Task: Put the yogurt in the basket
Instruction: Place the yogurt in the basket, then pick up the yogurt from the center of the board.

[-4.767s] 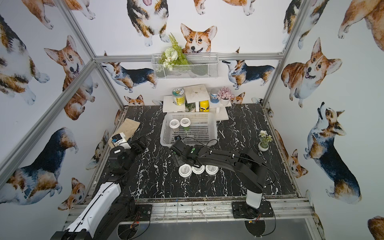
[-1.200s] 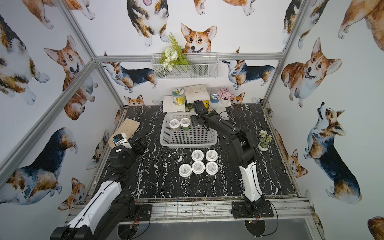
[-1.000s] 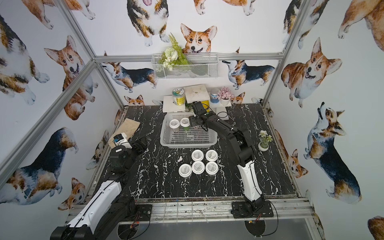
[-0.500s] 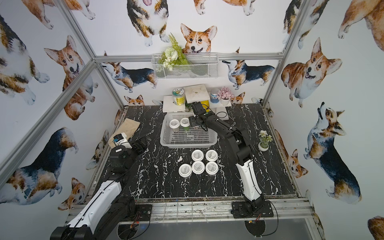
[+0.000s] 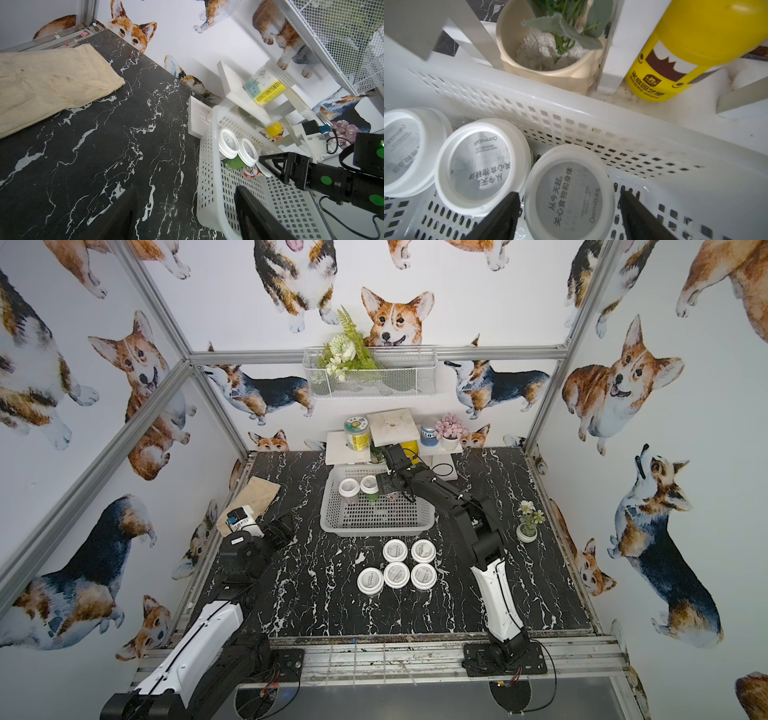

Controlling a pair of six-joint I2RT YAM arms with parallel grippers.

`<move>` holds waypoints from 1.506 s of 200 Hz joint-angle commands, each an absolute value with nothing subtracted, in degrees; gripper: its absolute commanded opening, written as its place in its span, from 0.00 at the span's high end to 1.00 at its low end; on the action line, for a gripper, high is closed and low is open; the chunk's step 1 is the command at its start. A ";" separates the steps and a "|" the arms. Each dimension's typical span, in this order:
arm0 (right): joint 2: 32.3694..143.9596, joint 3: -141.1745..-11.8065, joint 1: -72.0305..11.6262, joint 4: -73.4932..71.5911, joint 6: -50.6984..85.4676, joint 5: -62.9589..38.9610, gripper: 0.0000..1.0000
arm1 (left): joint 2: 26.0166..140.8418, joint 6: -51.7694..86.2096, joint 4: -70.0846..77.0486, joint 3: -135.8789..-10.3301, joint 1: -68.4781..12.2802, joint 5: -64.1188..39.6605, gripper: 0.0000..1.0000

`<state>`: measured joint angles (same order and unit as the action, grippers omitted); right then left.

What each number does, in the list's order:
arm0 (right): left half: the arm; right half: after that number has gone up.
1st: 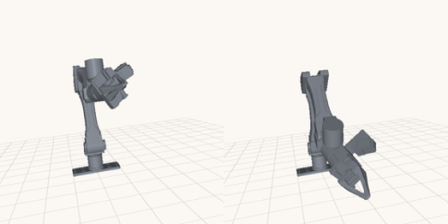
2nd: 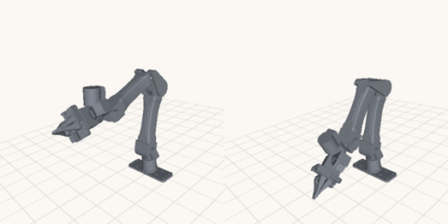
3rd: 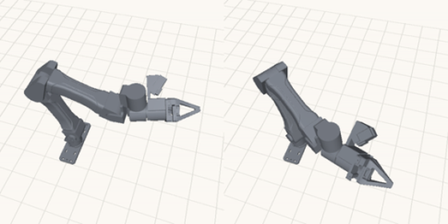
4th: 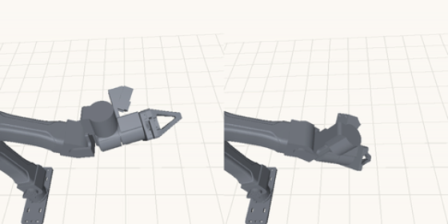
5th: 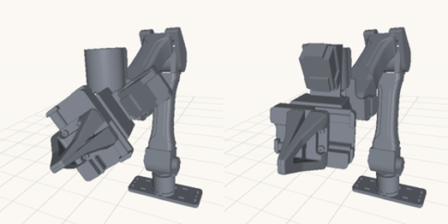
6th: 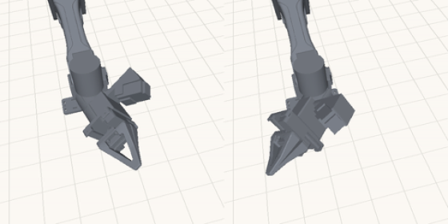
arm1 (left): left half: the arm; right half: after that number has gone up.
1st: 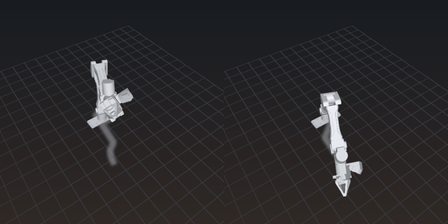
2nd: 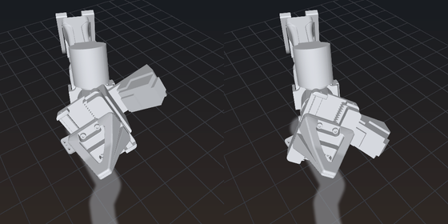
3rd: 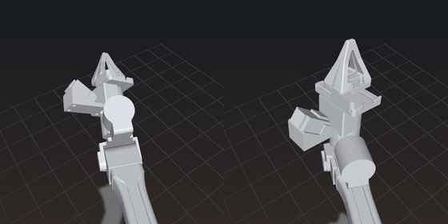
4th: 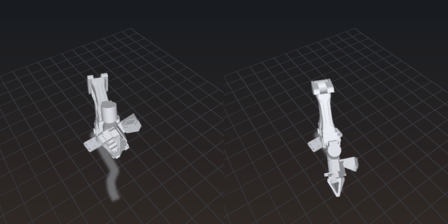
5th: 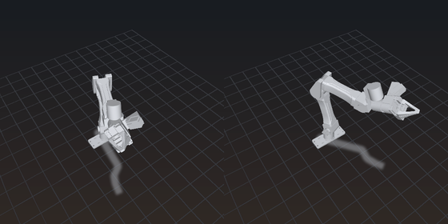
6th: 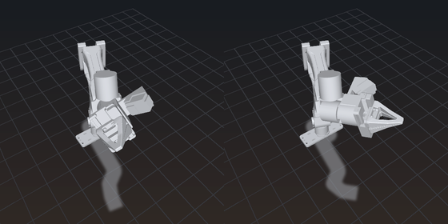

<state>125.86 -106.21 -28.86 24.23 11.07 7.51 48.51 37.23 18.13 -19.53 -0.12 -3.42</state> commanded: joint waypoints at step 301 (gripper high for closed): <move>73.53 -50.49 -57.98 10.99 19.98 18.99 0.07 | 48.66 36.80 18.98 -20.30 -0.10 -3.16 0.22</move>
<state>74.83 -50.87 -53.95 10.72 19.29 15.22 48.77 37.21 18.13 -19.86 -0.12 -3.25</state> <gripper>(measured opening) 0.935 0.782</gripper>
